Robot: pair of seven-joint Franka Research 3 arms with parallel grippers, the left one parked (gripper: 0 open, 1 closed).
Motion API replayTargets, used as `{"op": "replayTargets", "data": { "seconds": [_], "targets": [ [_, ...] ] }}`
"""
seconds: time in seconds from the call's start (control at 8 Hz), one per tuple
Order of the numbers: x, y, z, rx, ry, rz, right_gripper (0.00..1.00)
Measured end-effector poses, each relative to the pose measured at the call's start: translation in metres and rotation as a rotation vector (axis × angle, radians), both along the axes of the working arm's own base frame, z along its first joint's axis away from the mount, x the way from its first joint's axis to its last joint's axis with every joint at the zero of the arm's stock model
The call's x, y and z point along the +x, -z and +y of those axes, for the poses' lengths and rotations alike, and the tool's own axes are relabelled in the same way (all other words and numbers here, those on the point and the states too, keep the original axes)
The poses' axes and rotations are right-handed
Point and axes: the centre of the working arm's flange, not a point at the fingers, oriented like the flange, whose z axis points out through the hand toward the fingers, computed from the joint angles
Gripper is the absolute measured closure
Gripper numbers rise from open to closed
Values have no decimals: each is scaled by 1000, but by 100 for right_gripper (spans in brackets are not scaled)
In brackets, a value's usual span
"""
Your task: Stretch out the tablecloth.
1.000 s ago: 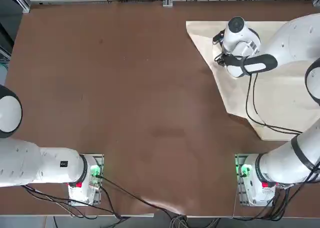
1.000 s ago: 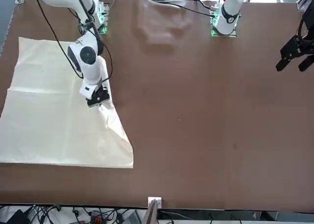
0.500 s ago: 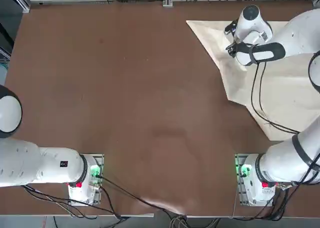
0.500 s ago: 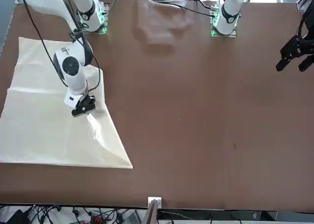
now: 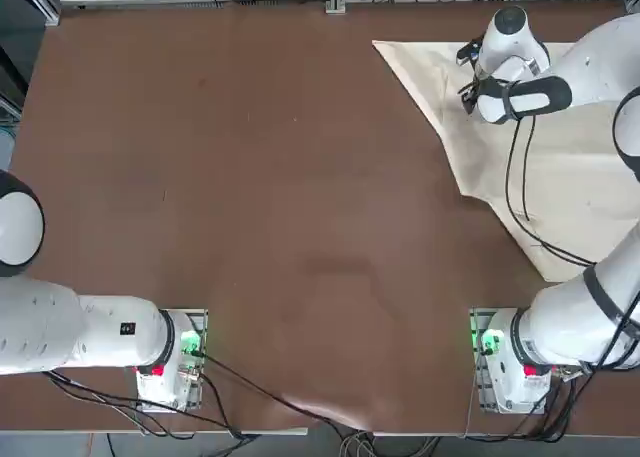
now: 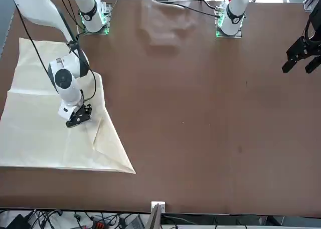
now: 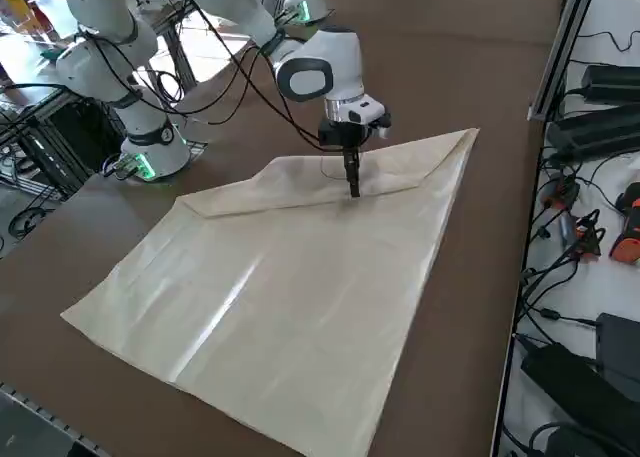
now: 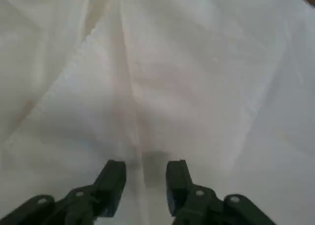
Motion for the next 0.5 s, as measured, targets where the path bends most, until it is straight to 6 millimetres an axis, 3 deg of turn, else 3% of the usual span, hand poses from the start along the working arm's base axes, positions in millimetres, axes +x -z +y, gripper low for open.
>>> {"op": "replayTargets", "data": {
  "seconds": [0.25,0.5],
  "targets": [
    [2,-2,1,2,-3,-4,7],
    [3,-6,6,43,41,0,4]
  ]
}}
